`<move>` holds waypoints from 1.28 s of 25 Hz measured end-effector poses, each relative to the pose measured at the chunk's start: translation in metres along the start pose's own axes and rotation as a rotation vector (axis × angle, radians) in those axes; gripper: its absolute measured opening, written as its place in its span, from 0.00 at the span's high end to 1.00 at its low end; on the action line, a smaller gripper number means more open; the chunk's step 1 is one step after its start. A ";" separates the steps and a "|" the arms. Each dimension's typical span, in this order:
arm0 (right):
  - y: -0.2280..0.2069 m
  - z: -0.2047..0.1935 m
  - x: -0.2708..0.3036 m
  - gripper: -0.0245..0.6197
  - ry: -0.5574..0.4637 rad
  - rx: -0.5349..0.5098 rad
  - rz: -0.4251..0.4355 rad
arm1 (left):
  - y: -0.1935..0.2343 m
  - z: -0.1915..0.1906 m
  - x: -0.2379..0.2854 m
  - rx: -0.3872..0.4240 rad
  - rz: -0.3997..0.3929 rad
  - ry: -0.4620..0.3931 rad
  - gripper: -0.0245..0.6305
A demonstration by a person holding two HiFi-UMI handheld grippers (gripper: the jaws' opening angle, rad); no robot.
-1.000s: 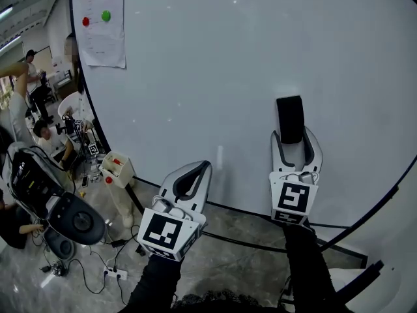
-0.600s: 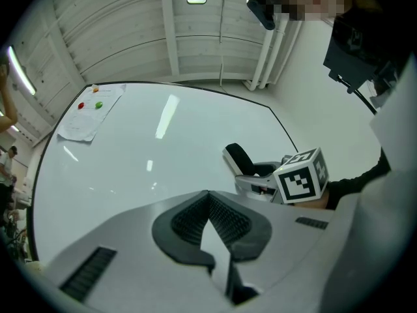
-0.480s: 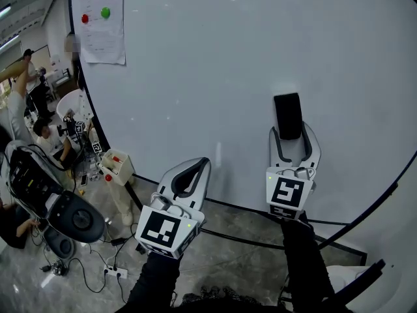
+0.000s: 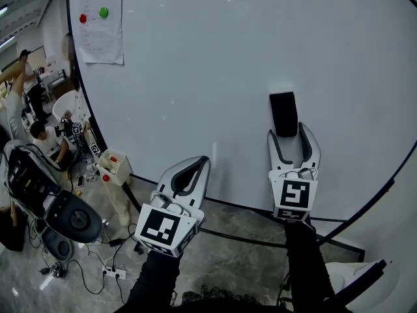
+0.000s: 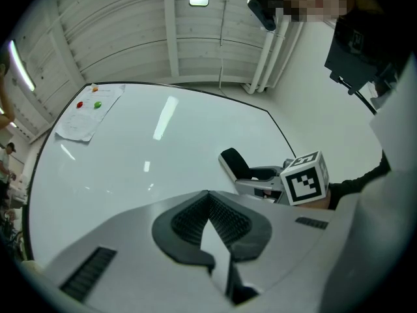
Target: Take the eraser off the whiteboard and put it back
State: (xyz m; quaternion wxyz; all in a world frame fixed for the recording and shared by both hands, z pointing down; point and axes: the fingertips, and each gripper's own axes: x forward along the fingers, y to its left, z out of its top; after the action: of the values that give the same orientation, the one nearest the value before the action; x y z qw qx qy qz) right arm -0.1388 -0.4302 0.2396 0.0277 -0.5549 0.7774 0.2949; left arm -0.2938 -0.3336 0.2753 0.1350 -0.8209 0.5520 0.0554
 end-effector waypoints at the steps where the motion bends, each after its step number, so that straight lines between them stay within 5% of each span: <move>1: -0.001 0.003 -0.004 0.53 -0.018 0.031 0.005 | 0.000 0.000 0.000 0.002 -0.002 0.004 0.96; 9: -0.017 0.028 -0.033 0.53 -0.069 0.143 -0.014 | -0.010 -0.004 0.001 -0.032 -0.033 0.002 0.96; 14: -0.014 0.032 -0.058 0.54 -0.050 0.235 0.063 | -0.024 0.004 -0.006 -0.055 -0.036 -0.025 0.96; 20: -0.026 0.040 -0.097 0.95 -0.049 0.252 0.065 | -0.048 0.026 -0.018 -0.032 -0.013 -0.048 0.96; 32: -0.050 0.060 -0.206 0.95 -0.033 0.313 0.115 | -0.127 0.057 -0.064 -0.023 0.025 -0.072 0.96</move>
State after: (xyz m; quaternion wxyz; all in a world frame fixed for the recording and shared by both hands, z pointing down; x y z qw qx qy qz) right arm -0.0334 -0.2370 0.2451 0.1098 -0.4936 0.8437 0.1804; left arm -0.1980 -0.2150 0.2568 0.1444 -0.8129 0.5565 0.0930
